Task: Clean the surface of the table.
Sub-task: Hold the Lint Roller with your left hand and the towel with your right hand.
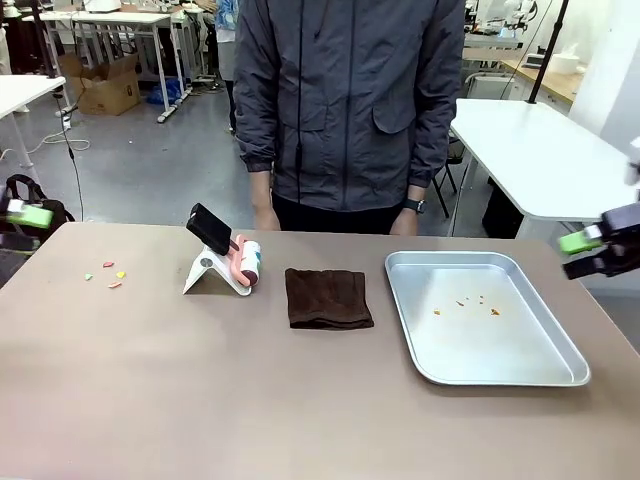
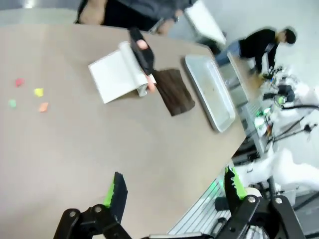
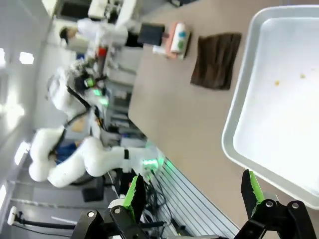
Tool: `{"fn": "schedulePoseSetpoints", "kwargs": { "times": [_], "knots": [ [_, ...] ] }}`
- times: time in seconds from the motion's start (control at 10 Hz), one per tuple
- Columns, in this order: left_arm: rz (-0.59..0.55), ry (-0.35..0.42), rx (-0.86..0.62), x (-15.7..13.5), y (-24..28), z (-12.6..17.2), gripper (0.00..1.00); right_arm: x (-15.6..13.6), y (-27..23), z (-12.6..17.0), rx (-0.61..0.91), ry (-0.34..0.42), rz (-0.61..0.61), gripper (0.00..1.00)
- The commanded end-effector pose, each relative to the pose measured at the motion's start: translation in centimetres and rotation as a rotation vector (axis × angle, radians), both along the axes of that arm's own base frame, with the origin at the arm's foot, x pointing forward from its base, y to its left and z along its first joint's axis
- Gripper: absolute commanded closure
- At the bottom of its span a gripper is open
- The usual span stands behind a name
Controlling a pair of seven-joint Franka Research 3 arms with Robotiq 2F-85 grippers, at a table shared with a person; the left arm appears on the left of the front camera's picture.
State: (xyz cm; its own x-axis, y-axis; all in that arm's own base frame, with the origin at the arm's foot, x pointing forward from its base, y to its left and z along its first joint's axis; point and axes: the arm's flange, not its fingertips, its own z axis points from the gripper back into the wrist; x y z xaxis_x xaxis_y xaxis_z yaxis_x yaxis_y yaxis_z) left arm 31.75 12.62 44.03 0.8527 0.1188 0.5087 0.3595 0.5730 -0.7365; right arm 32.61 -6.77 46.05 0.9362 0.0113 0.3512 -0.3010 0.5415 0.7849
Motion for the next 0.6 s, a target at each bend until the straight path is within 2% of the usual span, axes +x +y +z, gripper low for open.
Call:
{"fn": "schedulePoseSetpoints", "kwargs": {
  "times": [0.0,0.1,0.3,0.5],
  "knots": [
    [0.07,-0.032,-0.149,0.1,4.3,-3.1,0.0,-5.8,-1.0,-5.3,0.116,-0.025,-0.125,0.0],
    [0.13,-0.036,-0.211,-0.6,6.6,-4.7,0.0,-6.2,-2.7,-6.2,0.152,-0.016,-0.198,0.0],
    [0.248,-0.013,-0.32,-2.2,7.5,-7.3,0.0,-6.5,-5.9,-7.6,0.2,0.006,-0.331,0.0],
    [0.336,0.008,-0.377,-3.0,5.8,-8.2,0.0,-6.0,-7.1,-8.3,0.189,0.044,-0.405,0.0]
  ]
}}
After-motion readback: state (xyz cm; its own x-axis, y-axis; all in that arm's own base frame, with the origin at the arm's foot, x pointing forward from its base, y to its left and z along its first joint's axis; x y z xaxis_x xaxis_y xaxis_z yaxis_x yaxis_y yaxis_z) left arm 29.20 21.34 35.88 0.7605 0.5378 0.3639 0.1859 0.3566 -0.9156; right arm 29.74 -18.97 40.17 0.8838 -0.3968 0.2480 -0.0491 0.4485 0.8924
